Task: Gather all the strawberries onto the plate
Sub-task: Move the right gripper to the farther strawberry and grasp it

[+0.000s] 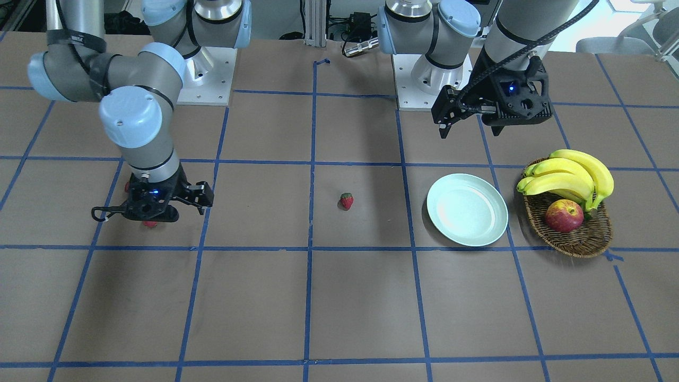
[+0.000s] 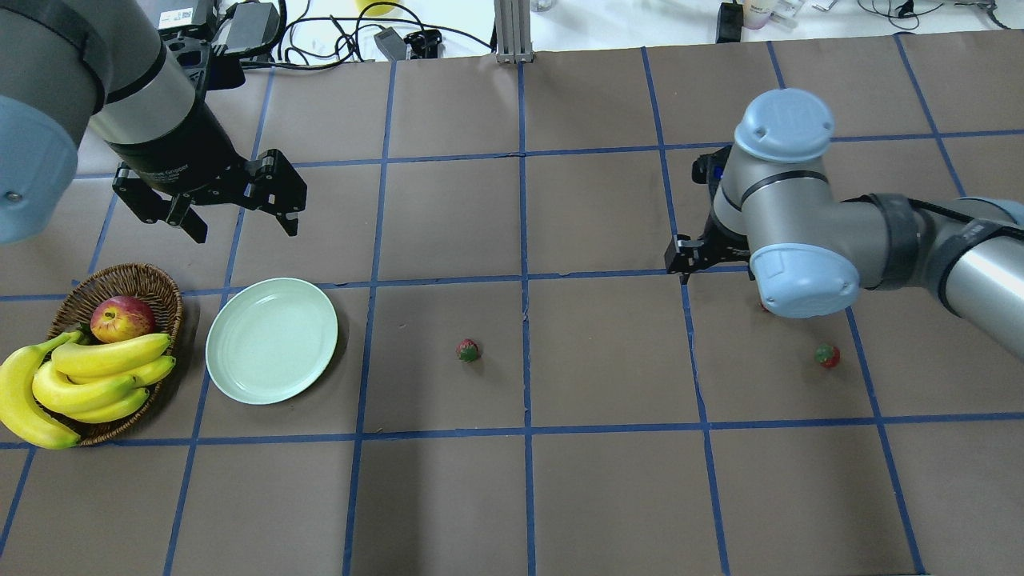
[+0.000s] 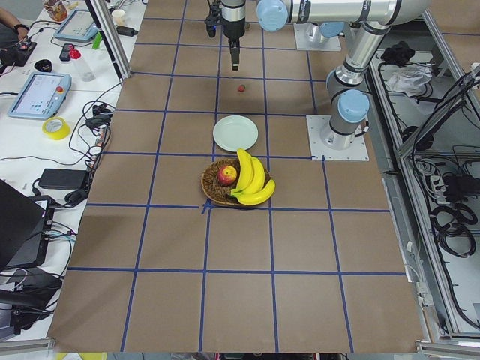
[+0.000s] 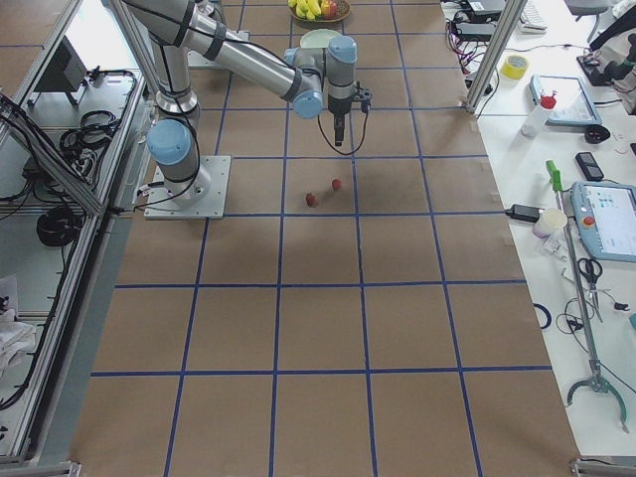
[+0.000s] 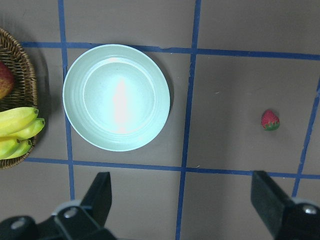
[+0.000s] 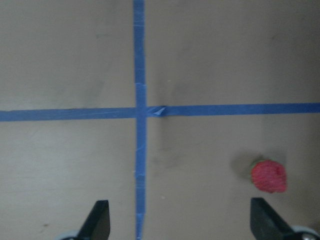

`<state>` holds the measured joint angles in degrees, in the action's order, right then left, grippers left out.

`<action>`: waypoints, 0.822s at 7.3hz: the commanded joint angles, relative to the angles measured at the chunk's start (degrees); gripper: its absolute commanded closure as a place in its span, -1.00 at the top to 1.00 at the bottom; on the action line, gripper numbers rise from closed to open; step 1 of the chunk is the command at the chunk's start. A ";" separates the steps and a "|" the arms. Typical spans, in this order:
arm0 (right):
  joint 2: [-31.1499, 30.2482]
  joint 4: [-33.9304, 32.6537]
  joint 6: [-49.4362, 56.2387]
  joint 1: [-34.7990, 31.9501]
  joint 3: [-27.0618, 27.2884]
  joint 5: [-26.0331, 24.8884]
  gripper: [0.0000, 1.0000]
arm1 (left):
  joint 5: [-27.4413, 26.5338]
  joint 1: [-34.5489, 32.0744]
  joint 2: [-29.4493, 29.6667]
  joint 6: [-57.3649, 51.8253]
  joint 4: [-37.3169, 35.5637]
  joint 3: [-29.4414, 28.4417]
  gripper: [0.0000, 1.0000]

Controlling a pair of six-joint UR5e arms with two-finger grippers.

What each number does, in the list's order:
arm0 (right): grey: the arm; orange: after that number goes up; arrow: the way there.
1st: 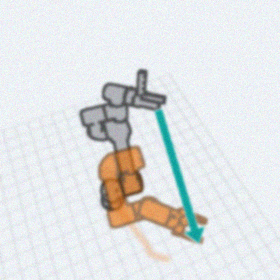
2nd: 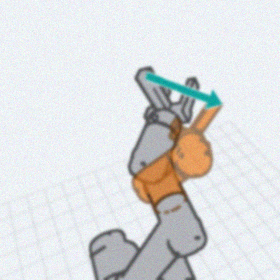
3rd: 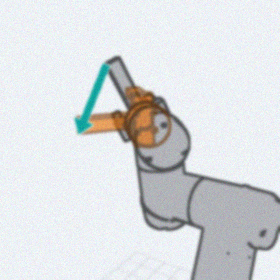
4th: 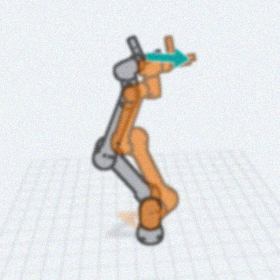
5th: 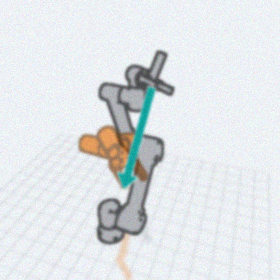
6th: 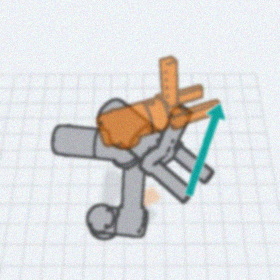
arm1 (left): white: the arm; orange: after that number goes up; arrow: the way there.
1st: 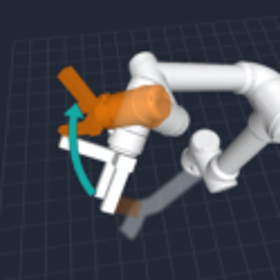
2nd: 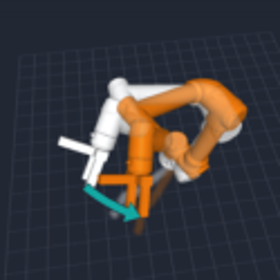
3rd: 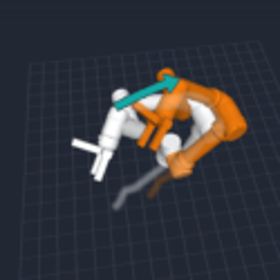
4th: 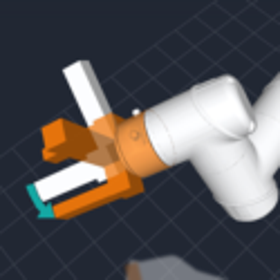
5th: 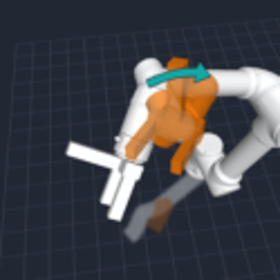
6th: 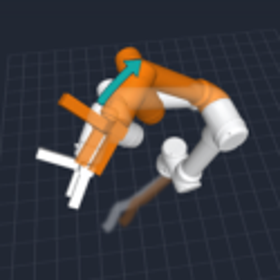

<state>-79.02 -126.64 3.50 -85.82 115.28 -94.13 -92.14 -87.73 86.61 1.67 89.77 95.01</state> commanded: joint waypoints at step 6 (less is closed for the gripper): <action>2.98 -4.93 14.76 11.73 5.39 6.68 0.78 | -0.06 0.10 -0.04 0.00 0.14 0.00 1.00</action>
<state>-77.41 -130.30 15.90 -74.43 119.96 -87.94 -92.18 -87.72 86.60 1.74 89.74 95.01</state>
